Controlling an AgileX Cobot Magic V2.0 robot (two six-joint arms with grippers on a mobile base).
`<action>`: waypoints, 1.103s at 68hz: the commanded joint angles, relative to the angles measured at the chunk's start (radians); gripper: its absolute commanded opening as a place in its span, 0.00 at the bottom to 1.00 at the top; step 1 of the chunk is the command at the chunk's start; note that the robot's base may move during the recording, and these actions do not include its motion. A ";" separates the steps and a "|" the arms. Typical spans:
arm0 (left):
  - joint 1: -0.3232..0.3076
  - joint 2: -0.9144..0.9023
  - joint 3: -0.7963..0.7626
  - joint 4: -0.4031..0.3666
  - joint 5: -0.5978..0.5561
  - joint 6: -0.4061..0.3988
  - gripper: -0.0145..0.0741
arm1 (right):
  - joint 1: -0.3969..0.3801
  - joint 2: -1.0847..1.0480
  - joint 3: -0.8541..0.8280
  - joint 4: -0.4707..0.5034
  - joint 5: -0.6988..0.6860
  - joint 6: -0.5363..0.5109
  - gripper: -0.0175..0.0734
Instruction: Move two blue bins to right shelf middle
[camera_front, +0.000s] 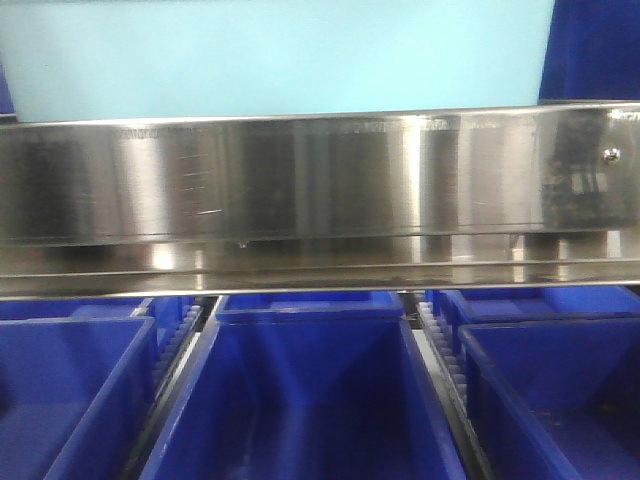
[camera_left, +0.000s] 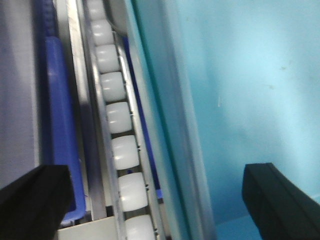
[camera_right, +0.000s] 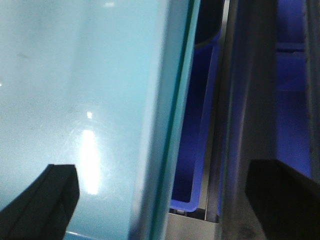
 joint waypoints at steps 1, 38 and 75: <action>0.001 0.018 0.002 -0.021 -0.024 -0.006 0.84 | 0.003 0.020 0.013 0.021 -0.034 0.000 0.81; 0.001 0.027 0.002 -0.019 0.029 -0.006 0.53 | 0.003 0.059 0.013 0.026 -0.020 0.000 0.52; 0.001 0.022 -0.005 -0.053 0.068 -0.006 0.04 | 0.003 0.035 0.011 0.028 0.022 0.000 0.02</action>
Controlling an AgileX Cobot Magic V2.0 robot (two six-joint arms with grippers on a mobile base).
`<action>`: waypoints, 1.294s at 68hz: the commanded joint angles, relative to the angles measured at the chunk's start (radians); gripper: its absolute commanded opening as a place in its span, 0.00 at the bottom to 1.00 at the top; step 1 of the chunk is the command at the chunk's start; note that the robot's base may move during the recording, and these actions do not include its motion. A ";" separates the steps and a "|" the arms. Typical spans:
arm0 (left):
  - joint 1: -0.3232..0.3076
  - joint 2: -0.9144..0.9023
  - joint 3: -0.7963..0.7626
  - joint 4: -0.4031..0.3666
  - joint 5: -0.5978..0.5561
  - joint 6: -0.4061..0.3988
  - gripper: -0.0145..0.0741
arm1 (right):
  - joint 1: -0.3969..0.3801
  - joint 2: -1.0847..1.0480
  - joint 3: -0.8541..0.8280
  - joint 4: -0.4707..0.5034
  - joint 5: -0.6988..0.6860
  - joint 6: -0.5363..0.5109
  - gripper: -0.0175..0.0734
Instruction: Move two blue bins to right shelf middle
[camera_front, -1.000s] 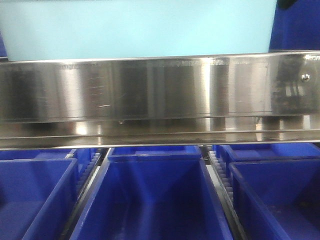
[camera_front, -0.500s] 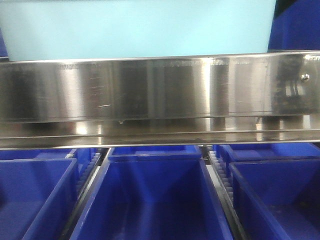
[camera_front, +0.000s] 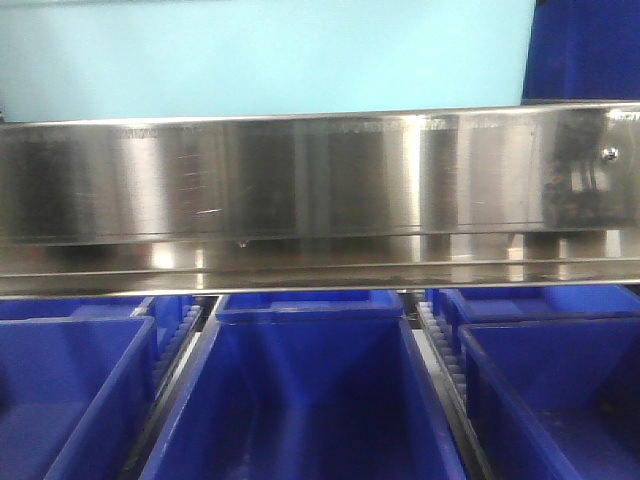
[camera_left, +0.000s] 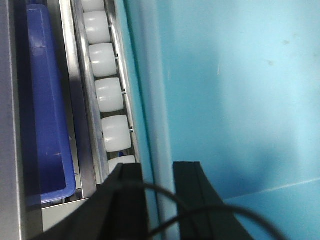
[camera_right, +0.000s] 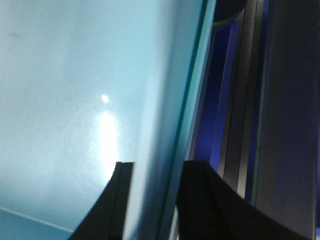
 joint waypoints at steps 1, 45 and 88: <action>0.001 -0.010 -0.006 -0.019 0.020 0.004 0.04 | 0.000 -0.017 0.003 -0.016 0.028 0.002 0.02; 0.001 -0.173 -0.241 -0.034 -0.002 0.004 0.04 | 0.000 -0.154 -0.241 -0.016 -0.038 0.002 0.02; 0.001 -0.187 -0.284 -0.030 -0.004 0.004 0.04 | 0.000 -0.154 -0.301 -0.016 -0.039 0.002 0.02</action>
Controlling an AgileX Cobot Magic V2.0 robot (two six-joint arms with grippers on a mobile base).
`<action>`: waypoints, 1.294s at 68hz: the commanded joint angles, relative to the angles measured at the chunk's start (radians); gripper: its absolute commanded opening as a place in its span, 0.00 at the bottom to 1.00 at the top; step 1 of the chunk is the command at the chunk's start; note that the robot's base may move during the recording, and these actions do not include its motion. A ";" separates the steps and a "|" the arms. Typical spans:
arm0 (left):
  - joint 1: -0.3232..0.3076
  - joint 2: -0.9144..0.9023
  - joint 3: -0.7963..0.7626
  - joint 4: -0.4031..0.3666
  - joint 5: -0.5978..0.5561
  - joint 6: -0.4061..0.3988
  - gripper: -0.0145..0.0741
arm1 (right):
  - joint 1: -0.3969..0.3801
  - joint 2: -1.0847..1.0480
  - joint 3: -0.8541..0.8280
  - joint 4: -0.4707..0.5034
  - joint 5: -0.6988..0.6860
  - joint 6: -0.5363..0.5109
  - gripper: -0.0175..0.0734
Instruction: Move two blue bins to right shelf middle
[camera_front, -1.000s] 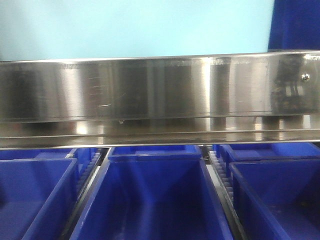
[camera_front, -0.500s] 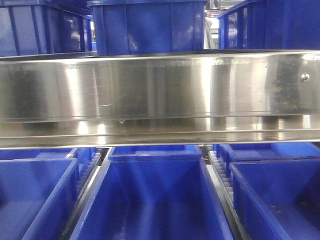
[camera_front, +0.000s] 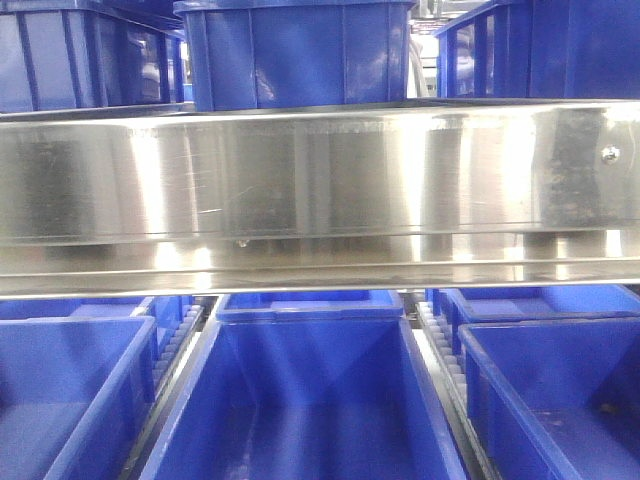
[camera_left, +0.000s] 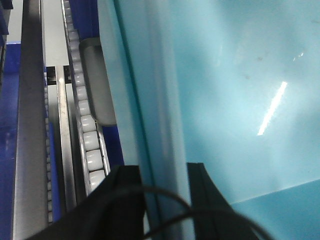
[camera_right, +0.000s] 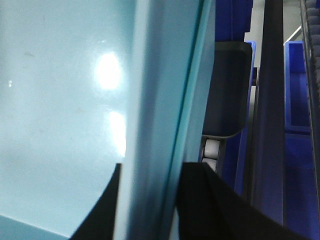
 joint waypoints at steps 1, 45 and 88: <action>0.001 -0.021 -0.015 -0.022 -0.044 0.018 0.04 | -0.002 -0.020 -0.018 -0.010 -0.094 -0.008 0.02; 0.001 -0.021 -0.015 -0.022 -0.044 0.018 0.04 | -0.002 -0.020 -0.018 -0.010 -0.097 -0.008 0.02; 0.001 -0.021 -0.015 -0.022 -0.044 0.018 0.04 | -0.002 -0.020 -0.018 -0.010 -0.097 -0.008 0.02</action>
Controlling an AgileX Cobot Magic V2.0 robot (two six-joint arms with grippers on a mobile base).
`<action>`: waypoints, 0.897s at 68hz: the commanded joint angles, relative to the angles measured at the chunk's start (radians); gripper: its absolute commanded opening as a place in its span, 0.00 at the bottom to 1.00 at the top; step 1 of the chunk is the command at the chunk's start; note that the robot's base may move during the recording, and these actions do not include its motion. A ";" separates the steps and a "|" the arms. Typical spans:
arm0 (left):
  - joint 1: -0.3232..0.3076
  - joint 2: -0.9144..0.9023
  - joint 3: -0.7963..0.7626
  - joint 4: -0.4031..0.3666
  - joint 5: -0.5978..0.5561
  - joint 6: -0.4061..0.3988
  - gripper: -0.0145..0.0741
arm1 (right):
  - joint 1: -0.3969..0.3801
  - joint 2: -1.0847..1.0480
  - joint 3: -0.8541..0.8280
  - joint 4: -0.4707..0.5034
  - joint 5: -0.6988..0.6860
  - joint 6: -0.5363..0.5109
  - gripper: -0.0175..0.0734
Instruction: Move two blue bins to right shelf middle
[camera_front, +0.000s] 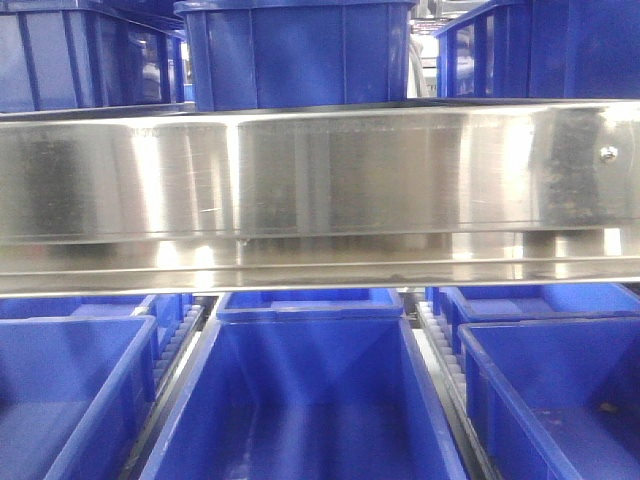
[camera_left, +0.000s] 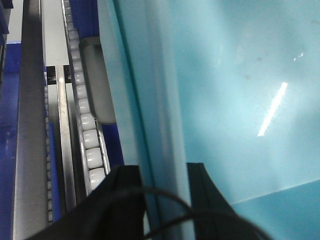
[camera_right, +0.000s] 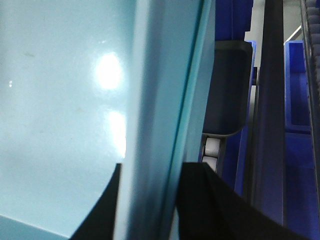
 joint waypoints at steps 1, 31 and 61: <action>0.001 -0.021 -0.015 -0.022 -0.044 0.018 0.04 | -0.002 -0.020 -0.018 -0.010 -0.097 -0.008 0.02; 0.001 -0.021 -0.015 -0.022 -0.044 0.018 0.04 | -0.002 -0.020 -0.018 -0.010 -0.099 -0.008 0.02; 0.001 -0.021 -0.015 -0.022 -0.044 0.018 0.04 | -0.002 -0.020 -0.018 -0.010 -0.099 -0.008 0.02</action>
